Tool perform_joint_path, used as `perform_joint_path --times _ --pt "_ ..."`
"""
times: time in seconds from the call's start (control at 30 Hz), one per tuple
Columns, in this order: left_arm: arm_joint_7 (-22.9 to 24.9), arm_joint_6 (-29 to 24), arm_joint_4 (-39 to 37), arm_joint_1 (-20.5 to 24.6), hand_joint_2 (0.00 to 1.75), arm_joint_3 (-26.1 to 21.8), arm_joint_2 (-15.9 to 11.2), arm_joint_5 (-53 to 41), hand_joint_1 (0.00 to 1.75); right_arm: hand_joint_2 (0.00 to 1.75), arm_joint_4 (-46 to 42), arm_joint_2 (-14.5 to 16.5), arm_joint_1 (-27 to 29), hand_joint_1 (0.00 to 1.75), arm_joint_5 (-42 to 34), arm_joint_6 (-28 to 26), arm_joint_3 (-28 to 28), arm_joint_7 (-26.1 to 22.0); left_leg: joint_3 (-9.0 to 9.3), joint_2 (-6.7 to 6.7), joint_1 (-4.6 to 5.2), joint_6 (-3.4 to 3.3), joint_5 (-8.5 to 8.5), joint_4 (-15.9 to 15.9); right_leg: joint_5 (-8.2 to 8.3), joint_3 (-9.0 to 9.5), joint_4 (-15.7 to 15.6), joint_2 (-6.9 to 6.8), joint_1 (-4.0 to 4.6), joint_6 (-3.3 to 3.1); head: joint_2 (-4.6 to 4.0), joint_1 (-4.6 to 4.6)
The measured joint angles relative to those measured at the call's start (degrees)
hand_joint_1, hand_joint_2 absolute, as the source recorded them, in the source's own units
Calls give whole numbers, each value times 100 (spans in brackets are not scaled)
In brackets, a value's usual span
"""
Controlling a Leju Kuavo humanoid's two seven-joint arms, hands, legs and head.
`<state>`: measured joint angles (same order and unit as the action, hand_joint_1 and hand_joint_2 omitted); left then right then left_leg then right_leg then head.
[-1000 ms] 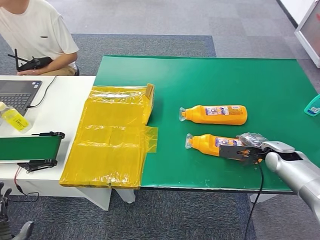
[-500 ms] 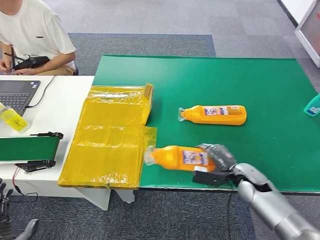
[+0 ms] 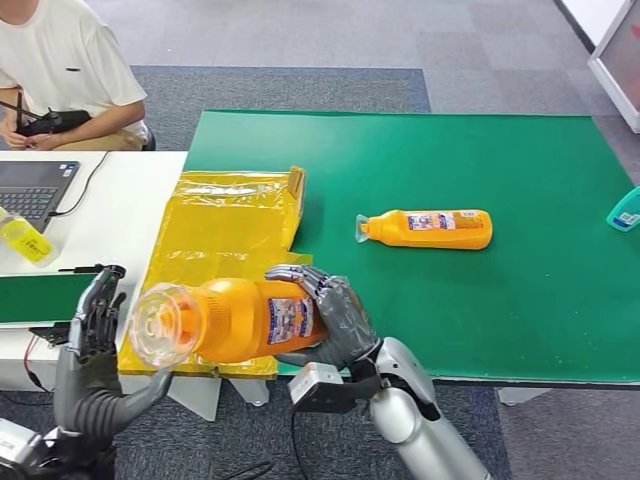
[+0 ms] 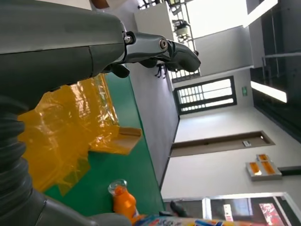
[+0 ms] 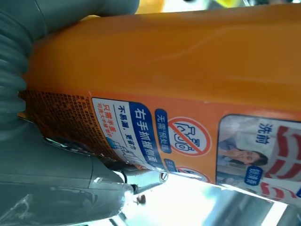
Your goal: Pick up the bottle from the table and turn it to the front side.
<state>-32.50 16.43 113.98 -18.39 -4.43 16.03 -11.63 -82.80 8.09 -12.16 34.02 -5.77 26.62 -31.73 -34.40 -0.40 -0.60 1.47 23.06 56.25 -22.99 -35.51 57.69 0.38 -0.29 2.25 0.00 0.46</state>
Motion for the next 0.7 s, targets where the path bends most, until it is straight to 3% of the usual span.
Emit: perform_joint_path --times 0.23,0.53,0.7 --pt "165 -164 -54 177 175 992 -298 0 0 175 -175 322 252 175 418 -373 -64 -206 -7 2 0 1 2 0 -3 -10 -1 2 0 -2 0 -1" --pt "560 -472 -320 949 175 2449 -670 -77 0 175 518 573 311 175 875 -1208 261 -339 -9 2 0 5 0 0 0 -12 0 2 1 -4 0 0" --pt "851 -1015 -372 1484 175 2998 -955 -997 0 175 953 649 242 175 695 -1339 236 -397 -9 2 0 7 -5 0 3 -12 1 2 2 -5 0 2"
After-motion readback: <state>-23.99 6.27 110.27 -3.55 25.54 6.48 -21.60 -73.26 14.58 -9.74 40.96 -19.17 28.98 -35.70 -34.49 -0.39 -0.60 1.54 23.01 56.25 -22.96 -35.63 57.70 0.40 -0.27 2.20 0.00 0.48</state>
